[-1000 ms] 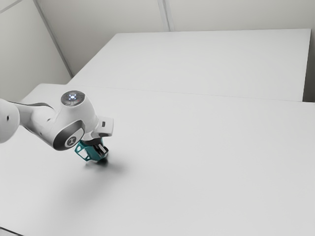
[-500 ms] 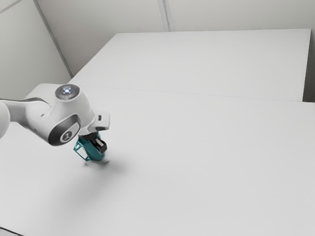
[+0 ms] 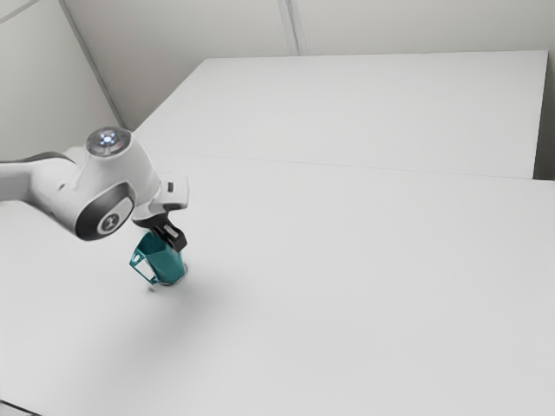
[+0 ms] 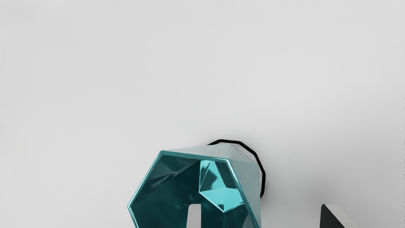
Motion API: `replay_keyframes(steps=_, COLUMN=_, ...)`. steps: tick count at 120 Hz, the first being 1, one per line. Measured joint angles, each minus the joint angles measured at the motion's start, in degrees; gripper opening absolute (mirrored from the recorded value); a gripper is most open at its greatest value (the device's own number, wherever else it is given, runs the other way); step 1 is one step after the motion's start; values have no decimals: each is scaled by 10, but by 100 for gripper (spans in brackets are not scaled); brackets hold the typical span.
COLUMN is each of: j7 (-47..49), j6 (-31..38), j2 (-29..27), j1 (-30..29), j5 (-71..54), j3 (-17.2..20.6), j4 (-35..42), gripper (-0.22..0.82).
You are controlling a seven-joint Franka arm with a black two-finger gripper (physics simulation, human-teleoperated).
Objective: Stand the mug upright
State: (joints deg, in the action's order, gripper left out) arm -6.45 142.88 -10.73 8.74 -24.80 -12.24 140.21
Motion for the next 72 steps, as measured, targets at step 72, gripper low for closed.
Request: replay_keyframes(steps=72, j7=3, j6=-350, j2=166, j1=5, j5=253, j3=3, j4=-470, gripper=58)
